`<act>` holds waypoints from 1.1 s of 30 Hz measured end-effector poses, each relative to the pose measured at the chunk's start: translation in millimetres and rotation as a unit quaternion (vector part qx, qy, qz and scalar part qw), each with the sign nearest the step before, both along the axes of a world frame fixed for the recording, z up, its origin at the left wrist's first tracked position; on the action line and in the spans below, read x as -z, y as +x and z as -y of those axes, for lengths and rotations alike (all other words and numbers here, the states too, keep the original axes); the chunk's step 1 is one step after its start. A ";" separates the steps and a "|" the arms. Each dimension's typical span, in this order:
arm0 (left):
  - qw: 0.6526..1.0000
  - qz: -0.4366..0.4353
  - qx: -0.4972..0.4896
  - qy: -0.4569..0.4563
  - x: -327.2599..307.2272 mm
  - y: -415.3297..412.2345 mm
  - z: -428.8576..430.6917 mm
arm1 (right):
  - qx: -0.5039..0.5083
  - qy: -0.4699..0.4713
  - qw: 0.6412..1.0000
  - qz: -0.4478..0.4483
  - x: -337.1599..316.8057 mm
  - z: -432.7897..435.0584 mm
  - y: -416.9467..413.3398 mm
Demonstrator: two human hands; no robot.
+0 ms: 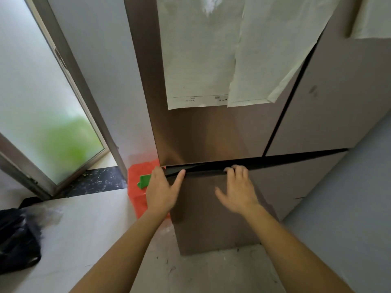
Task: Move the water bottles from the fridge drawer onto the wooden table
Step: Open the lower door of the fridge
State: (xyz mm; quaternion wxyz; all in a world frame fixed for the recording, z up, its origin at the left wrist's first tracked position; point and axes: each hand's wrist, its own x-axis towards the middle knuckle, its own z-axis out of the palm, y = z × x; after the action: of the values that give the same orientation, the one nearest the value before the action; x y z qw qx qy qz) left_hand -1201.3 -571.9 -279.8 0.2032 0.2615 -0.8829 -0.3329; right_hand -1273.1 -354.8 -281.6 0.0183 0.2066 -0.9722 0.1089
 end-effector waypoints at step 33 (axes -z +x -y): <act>0.825 0.058 0.551 -0.116 -18.0 118.5 -408.1 | 0.240 -0.299 0.920 0.084 -27.5 -397.8 262.9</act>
State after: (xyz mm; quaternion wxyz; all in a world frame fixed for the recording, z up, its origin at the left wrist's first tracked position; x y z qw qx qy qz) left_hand -1082.7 -163.9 -261.8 -0.0364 -0.2751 -0.9223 -0.2690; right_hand -1010.3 43.0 -254.1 0.0228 -0.0585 -0.9128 0.4036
